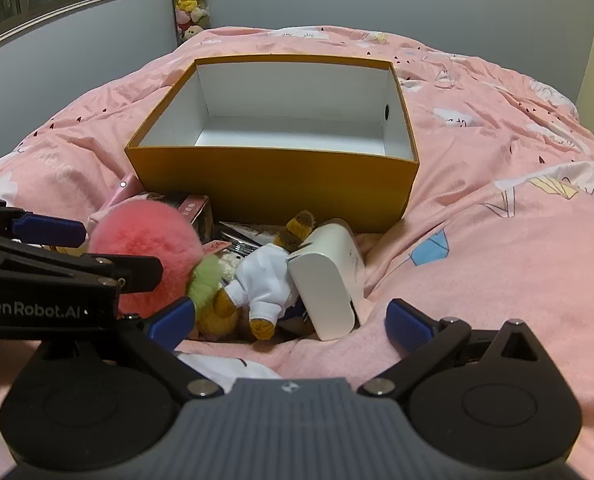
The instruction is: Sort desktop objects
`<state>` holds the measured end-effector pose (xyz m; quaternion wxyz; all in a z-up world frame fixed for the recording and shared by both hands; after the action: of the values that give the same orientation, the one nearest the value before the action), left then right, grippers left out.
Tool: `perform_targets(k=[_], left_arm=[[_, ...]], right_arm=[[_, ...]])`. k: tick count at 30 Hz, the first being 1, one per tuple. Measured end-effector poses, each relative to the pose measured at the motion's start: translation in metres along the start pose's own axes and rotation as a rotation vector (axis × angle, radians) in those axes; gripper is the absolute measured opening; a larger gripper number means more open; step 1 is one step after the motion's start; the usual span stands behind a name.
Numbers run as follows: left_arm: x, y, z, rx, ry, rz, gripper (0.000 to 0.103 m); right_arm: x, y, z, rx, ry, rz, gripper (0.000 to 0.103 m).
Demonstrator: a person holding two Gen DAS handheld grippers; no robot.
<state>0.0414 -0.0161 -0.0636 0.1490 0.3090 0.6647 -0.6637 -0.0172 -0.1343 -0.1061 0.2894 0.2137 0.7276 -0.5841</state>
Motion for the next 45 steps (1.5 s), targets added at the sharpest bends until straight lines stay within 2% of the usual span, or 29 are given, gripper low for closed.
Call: perform_targets(k=[26, 31, 32, 35, 37, 39, 40, 42, 45], left_arm=[[-0.003, 0.007, -0.007, 0.016, -0.025, -0.025, 0.089], [-0.005, -0.005, -0.023, 0.064, -0.041, 0.039, 0.087], [-0.006, -0.007, -0.025, 0.077, -0.024, 0.040, 0.081], [-0.008, -0.012, -0.030, 0.125, 0.002, 0.013, 0.060], [-0.012, -0.015, -0.035, 0.182, -0.033, 0.003, 0.059], [-0.016, -0.013, -0.039, 0.221, -0.032, -0.012, 0.059], [-0.020, -0.010, -0.043, 0.204, -0.025, -0.018, 0.059], [-0.029, 0.001, -0.054, 0.135, -0.035, -0.042, 0.059], [-0.043, 0.019, -0.061, 0.128, -0.029, -0.042, 0.059]], right_arm=[[-0.003, 0.006, -0.003, 0.021, -0.010, -0.022, 0.102], [-0.013, -0.007, 0.005, -0.024, 0.012, 0.006, 0.102], [-0.015, -0.011, 0.008, -0.031, 0.018, 0.012, 0.099], [-0.025, -0.020, 0.020, -0.034, 0.030, 0.021, 0.081], [-0.035, -0.016, 0.026, -0.031, 0.063, -0.039, 0.068], [-0.044, -0.006, 0.021, -0.119, 0.090, -0.129, 0.063], [-0.048, -0.001, 0.017, -0.145, 0.075, -0.153, 0.063], [-0.056, 0.012, 0.015, -0.125, 0.028, -0.176, 0.065], [-0.072, 0.032, 0.022, -0.143, 0.068, -0.212, 0.065]])
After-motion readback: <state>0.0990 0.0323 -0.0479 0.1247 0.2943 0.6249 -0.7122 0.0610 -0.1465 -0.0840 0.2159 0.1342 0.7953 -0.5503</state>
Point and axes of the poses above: each gripper's, at about its wrist camera, not at the fingertips, and y roughly the way its jaws point, z to its right, x to its underside, the point moved 7 cm from there along y, roughly the way its jaws point, and after that the axes turned 11 degrees about y, right-handed, at the moved point
